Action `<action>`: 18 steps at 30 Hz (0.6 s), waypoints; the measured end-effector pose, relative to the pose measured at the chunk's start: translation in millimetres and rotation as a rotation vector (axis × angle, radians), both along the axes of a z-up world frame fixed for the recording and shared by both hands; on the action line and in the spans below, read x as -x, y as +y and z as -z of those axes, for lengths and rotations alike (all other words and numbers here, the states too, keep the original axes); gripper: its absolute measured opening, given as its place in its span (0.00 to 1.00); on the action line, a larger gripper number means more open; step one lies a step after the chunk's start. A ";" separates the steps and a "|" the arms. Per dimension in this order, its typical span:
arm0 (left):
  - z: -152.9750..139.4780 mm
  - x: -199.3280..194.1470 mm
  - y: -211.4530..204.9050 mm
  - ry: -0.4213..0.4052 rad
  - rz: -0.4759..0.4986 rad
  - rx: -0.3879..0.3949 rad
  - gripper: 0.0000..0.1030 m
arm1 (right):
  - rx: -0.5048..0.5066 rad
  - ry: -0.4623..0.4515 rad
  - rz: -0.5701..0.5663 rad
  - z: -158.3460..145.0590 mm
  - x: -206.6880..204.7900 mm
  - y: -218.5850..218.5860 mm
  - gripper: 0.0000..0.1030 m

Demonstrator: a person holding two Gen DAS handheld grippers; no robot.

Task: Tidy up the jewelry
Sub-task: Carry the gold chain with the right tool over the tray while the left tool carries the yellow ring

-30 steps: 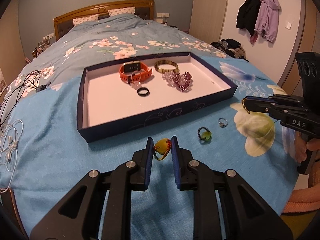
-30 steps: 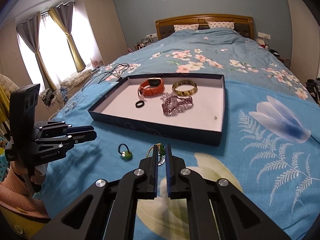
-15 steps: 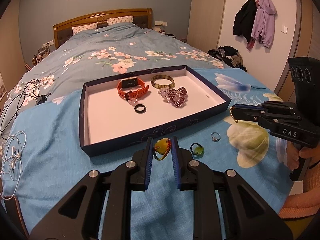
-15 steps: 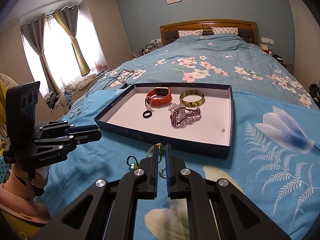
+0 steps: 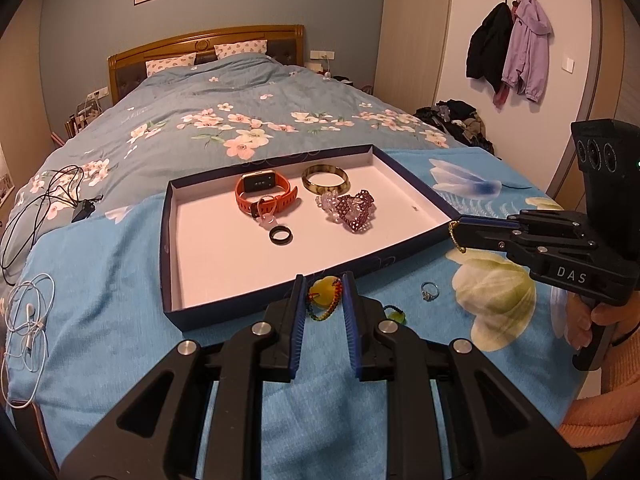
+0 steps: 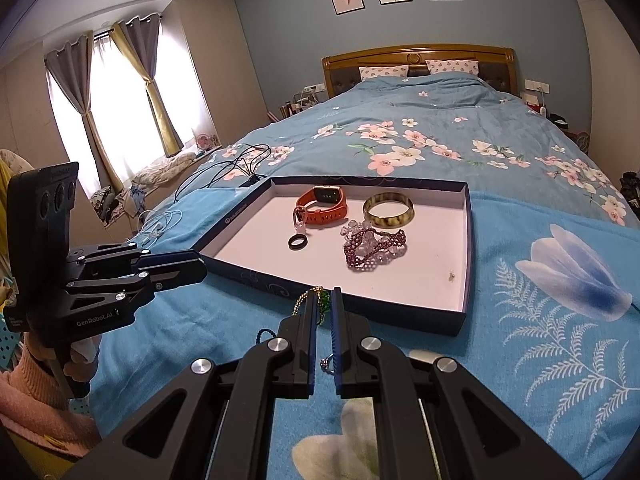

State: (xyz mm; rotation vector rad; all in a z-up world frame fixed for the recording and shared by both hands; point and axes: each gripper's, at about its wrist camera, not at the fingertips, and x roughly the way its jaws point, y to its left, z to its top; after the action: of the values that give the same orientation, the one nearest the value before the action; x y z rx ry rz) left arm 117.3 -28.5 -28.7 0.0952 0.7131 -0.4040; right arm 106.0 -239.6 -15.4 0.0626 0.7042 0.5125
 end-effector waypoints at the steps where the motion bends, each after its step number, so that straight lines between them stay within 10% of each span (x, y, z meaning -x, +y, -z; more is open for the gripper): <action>1: -0.8 -0.2 -0.2 -0.001 0.001 0.001 0.18 | -0.002 0.000 -0.001 -0.2 -0.4 0.4 0.05; 18: -9.8 -6.0 -0.9 -0.016 -0.001 0.007 0.18 | -0.008 -0.009 0.001 -4.3 -7.6 2.1 0.05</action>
State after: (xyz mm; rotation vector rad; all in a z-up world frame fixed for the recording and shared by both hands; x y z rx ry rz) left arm 123.3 -29.4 -18.9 0.0912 0.6955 -0.4044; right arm 113.6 -237.5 -11.1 0.0677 0.6932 0.5147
